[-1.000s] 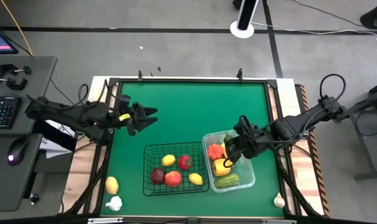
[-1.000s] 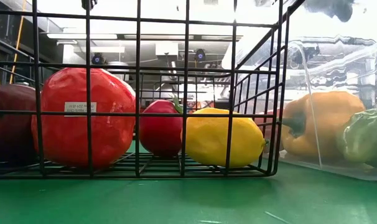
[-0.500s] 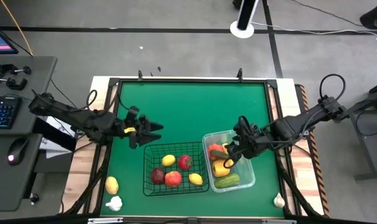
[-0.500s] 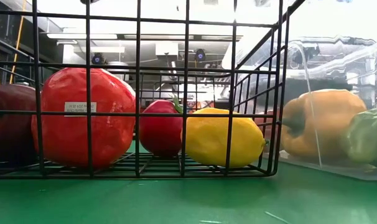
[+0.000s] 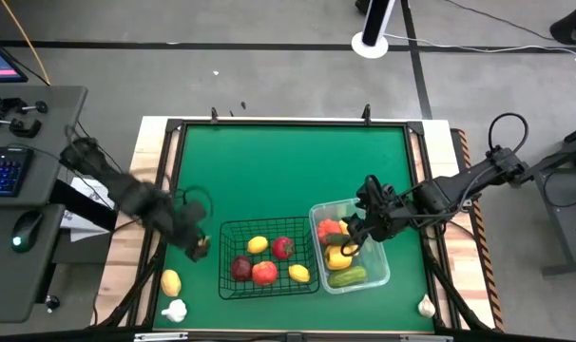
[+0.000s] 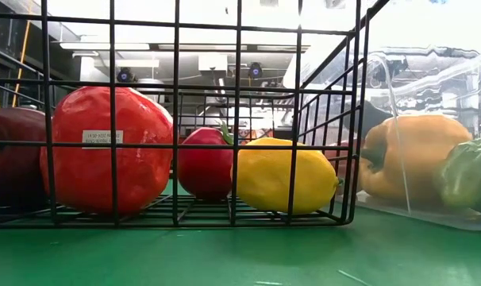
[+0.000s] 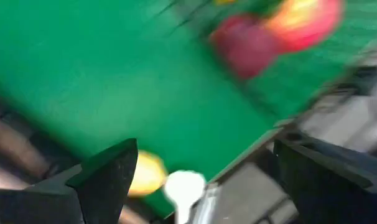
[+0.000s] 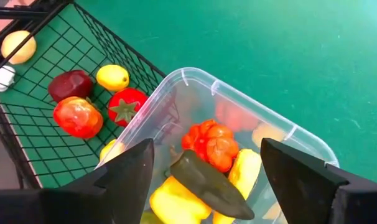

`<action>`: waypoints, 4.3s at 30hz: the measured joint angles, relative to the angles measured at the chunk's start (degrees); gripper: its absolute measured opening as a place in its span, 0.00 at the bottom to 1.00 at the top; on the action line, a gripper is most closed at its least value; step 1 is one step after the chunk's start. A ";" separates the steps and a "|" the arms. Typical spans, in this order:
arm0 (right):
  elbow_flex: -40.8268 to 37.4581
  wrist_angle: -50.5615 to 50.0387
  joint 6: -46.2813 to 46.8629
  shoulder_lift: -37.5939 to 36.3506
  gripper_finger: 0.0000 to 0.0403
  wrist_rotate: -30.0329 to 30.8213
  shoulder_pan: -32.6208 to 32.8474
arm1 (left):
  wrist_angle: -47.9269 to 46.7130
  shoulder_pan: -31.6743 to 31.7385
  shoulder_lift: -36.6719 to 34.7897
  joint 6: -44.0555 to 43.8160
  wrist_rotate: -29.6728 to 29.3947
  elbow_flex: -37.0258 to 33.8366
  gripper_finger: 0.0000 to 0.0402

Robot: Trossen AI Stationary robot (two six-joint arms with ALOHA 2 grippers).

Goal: Sort produce into baskets
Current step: Put the lemon into the wire basket, then put the bottom left garlic into the transparent bin

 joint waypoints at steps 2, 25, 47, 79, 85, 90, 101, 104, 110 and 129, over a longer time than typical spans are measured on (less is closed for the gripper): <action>0.00 -0.14 0.00 0.00 0.71 0.63 -0.02 | -2.93 -3.88 3.11 -6.32 0.33 -0.20 0.90; 0.00 0.20 0.36 0.02 0.71 -4.06 -3.89 | 9.80 -25.63 19.25 28.93 5.42 -7.83 0.90; 0.00 0.31 6.68 0.02 0.71 -4.25 -3.87 | 19.24 -25.92 18.59 52.23 4.73 -21.28 0.90; 0.00 -1.99 1.43 0.02 0.71 -4.21 -3.87 | 18.22 -7.33 -0.21 41.94 -17.85 -3.09 0.40; 0.00 -1.99 0.78 0.02 0.71 -4.21 -3.87 | 19.50 1.21 7.05 49.46 -15.03 0.64 0.66; 0.00 -1.99 0.02 0.02 0.71 -4.21 -3.87 | 19.39 6.00 8.52 47.70 -4.20 2.02 0.88; 0.00 -2.02 -0.20 0.02 0.71 -2.77 -3.87 | 16.01 -8.81 8.17 28.71 -4.04 0.87 0.93; 0.00 -2.03 -0.02 0.02 0.71 -2.22 -3.87 | 15.59 -16.85 10.55 20.92 -3.71 -0.67 0.93; 0.00 -2.04 -0.02 0.02 0.71 -1.28 -3.87 | 17.19 -28.88 19.13 13.87 -3.53 -0.64 0.93; 0.00 -2.10 0.46 0.02 0.71 -1.33 -3.87 | 17.86 -35.63 28.21 11.57 -0.85 -0.68 0.57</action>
